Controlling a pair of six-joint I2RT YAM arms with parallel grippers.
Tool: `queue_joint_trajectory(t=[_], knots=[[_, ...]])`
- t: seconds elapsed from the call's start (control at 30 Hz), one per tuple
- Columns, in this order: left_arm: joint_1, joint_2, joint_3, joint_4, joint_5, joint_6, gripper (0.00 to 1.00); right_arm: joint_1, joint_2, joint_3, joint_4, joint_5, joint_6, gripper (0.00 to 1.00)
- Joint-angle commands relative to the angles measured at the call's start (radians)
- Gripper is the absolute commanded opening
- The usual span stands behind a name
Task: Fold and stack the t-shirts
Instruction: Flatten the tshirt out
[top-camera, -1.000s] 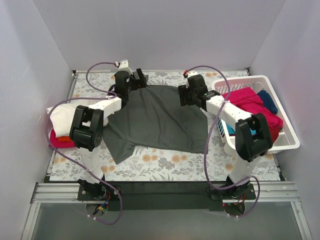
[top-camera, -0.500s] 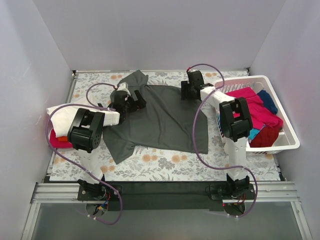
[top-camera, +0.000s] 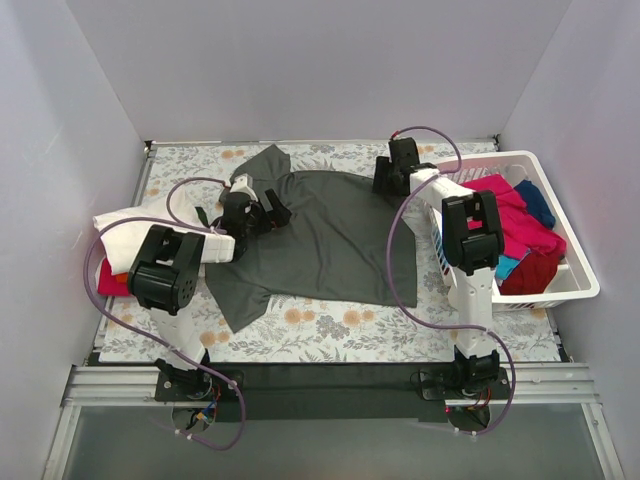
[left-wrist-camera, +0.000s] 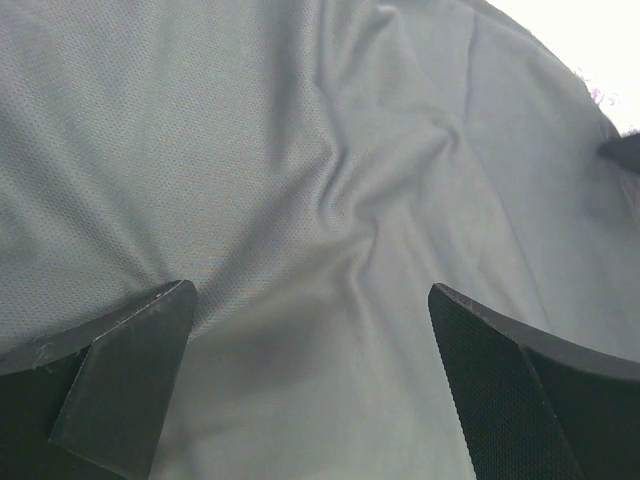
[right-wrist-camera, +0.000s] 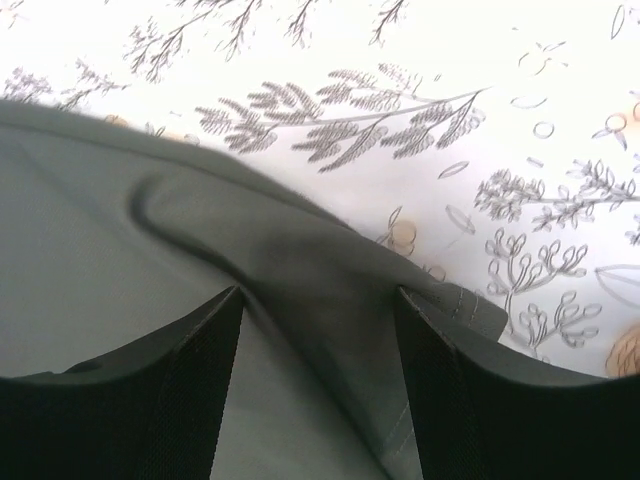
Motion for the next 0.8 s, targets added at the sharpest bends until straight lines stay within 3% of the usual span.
queue_joint_trajectory(t=[0.0,0.23,0.33,0.5,0.77], knots=[[-0.001,-0.062,-0.05,-0.065,0.019,-0.008,0.95,-0.014,0.066,0.062,-0.053,0.013,0.014,0.57],[-0.001,-0.159,-0.121,-0.072,0.01,0.004,0.95,-0.045,0.134,0.164,-0.098,0.047,0.007,0.57],[-0.002,-0.168,-0.124,-0.074,0.017,0.009,0.95,-0.047,0.195,0.278,-0.14,0.027,-0.015,0.57],[-0.001,-0.132,-0.118,-0.034,0.071,-0.002,0.95,-0.047,0.303,0.461,-0.193,-0.027,-0.049,0.57],[-0.012,-0.062,-0.048,0.003,0.094,-0.013,0.95,-0.048,0.314,0.533,-0.19,-0.099,-0.113,0.57]])
